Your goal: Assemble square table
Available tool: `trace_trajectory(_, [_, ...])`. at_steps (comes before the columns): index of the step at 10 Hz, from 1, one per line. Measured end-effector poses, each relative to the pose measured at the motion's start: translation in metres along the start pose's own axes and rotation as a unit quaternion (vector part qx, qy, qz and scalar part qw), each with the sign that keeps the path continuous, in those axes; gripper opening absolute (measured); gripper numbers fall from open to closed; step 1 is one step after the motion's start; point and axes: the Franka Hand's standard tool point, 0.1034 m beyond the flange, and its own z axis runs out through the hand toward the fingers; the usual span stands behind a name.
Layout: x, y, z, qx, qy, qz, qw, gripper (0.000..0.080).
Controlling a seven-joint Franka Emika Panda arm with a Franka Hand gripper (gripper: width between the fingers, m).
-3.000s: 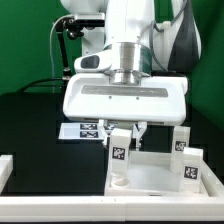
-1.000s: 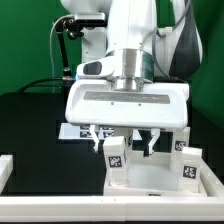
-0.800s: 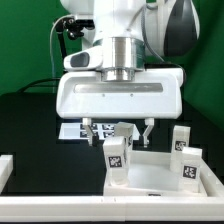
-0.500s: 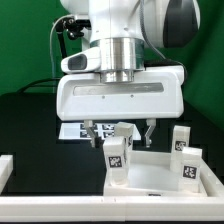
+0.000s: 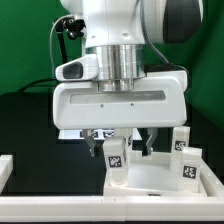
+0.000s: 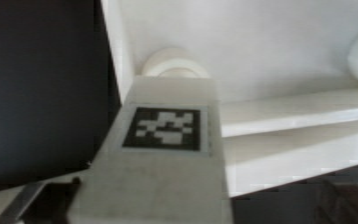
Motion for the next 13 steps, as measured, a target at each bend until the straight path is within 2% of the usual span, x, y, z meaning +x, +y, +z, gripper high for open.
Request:
trace_trajectory(1, [0.0002, 0.0008, -0.0003, 0.0, -0.001, 0.006, 1.0, 0.0649])
trace_trajectory(3, [-0.0003, 0.0002, 0.0002, 0.001, -0.002, 0.075, 0.997, 0.0379])
trace_trajectory(4, [-0.0002, 0.0004, 0.0003, 0.001, -0.001, 0.089, 0.996, 0.0288])
trace_trajectory(8, [-0.0013, 0.0005, 0.0022, 0.002, -0.003, 0.236, 0.972, 0.0288])
trace_trajectory(10, [0.0004, 0.0061, 0.0032, 0.027, -0.013, 0.359, 0.933, 0.0288])
trace_trajectory(11, [0.0006, 0.0053, 0.0033, 0.035, -0.019, 0.421, 0.906, 0.0288])
trace_trajectory(13, [0.0023, 0.0018, 0.0041, 0.043, -0.027, 0.527, 0.849, 0.029])
